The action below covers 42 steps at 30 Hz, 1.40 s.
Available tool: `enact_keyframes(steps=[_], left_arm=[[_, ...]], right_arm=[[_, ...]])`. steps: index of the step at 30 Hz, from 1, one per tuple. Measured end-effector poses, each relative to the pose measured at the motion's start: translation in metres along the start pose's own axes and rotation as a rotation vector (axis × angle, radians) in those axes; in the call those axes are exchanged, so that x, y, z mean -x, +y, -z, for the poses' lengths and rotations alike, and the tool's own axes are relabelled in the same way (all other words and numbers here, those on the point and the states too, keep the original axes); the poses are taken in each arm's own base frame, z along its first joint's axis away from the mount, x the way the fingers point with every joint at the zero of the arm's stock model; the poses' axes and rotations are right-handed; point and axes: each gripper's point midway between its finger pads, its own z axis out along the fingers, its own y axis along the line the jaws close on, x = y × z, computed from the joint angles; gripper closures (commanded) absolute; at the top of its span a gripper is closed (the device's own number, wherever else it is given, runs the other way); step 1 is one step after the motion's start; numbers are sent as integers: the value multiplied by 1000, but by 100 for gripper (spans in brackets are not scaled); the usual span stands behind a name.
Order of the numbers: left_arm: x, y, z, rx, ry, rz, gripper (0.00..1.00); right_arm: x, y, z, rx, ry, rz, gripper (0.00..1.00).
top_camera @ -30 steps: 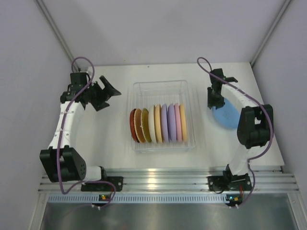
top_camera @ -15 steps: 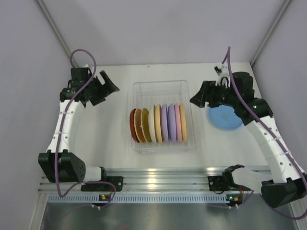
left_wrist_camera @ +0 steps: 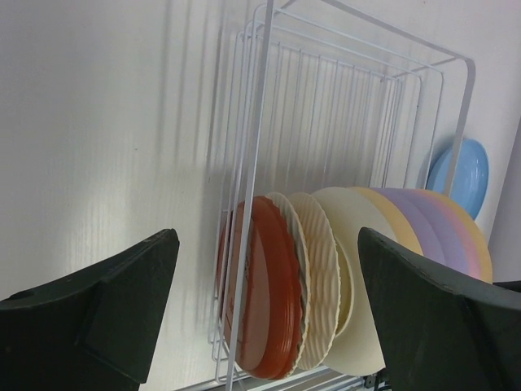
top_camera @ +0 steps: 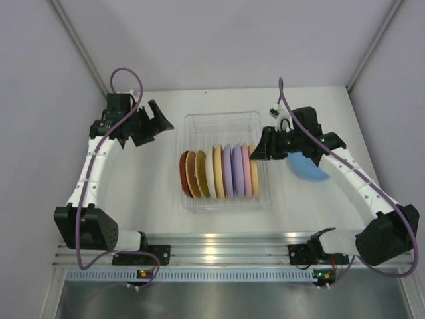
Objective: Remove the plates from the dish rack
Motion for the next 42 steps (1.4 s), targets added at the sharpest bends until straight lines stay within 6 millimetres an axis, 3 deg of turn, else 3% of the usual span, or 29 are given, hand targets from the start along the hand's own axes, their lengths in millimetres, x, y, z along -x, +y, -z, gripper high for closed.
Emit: enact_keyframes(steps=[4,7,11,15,21,35,39,42], left_arm=[[1,1,1,6,-7,-10,3],[2,1,2,7,-12,-15,3],[2,1,3,6,-16,-20,3],[2,1,3,6,-16,-23,4],[2,1,3,6,-15,-25,4],[2,2,3,6,-15,-36,4],[2,1,3,5,-15,-36,4],[2,1,3,2,-13,-36,4]], right_arm=[[-2,-6,-11,1,30,-10,65],[-6,-9,-18,11,58,-26,68],[-6,-7,-19,26,60,-23,78],[-7,-3,-18,46,69,-33,100],[-10,3,-12,61,99,-61,100],[78,45,40,362,-90,-62,100],[104,44,66,410,-206,-78,100],[123,33,84,319,-292,-69,100]])
